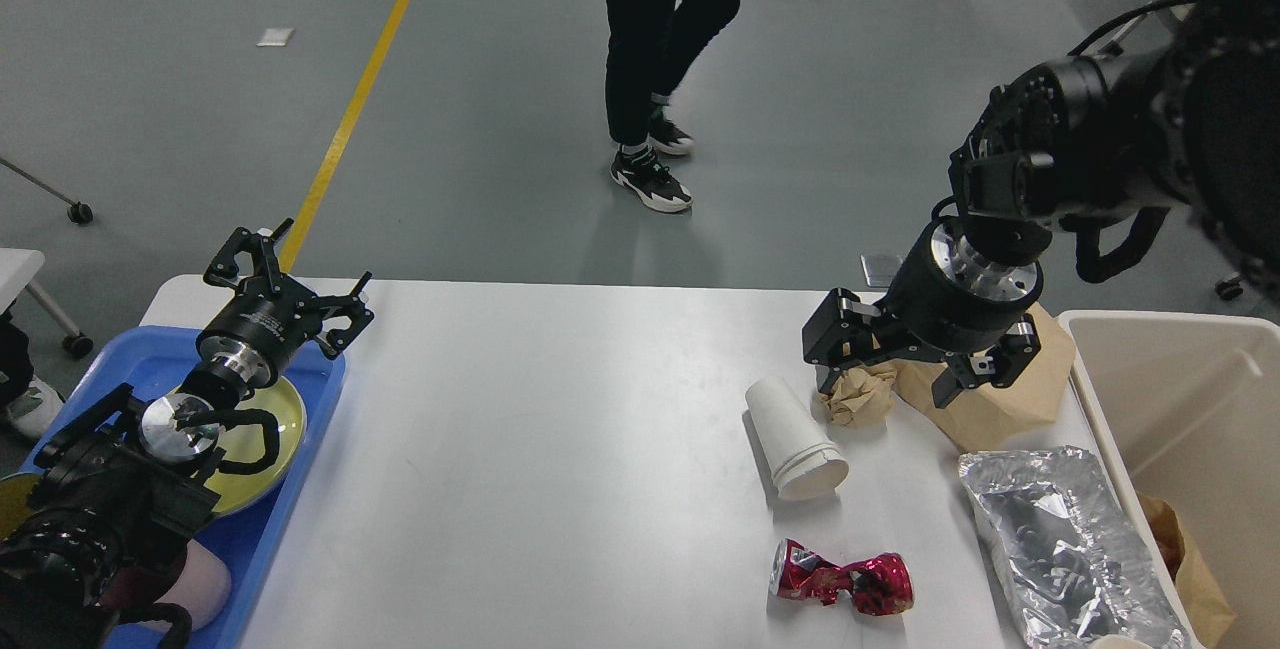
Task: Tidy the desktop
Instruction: 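Lower the right gripper onto the top of the brown paper bag, then move the right gripper to the bag's top edge and grasp it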
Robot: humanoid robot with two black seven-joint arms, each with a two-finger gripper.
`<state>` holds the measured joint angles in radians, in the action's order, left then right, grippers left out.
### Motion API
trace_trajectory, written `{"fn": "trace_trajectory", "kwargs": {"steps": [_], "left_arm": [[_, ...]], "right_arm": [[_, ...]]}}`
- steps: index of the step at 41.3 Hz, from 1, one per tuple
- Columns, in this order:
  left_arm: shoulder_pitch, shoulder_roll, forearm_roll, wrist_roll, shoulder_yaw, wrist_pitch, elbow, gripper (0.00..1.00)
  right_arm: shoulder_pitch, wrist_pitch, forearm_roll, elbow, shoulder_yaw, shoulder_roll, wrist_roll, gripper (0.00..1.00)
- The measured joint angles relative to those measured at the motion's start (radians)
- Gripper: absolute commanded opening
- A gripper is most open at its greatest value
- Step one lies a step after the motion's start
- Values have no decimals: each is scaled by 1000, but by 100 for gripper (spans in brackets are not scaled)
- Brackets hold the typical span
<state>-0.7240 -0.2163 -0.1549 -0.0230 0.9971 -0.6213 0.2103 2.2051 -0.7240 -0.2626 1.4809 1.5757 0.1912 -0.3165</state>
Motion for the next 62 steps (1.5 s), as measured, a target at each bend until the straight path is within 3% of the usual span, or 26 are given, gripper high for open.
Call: {"fn": "trace_trajectory", "kwargs": {"steps": [10,21,36,47,55,57,59,62], "left_arm": [[0,0,1,0,0,0,0,100],[0,0,1,1,0,0,0,100],[0,0,1,2,0,1,0,100],[0,0,1,2,0,2,0,100],[0,0,1,1,0,1,0,100],[0,0,1,1,0,0,0,100],[0,0,1,0,0,0,0,100],[0,0,1,0,0,0,0,100]], "right_arm": [[-118,66,-41,-24,56,-3,1,100],[-299,172,-257,-150,101,-65,1,100],[-566,191,-289,-468,114,-365,17,100],[-893,249,-326,-789,-40,-550,101,100],[-1032,303,-340,-901,-285,-593,232,100],[-1057,323,-342,-930,-317,-594,243,100],[-1093,344,-344,-971,-382,-594,255,98],[-1119,356,-344,-995,-475,-594,281,80]]}}
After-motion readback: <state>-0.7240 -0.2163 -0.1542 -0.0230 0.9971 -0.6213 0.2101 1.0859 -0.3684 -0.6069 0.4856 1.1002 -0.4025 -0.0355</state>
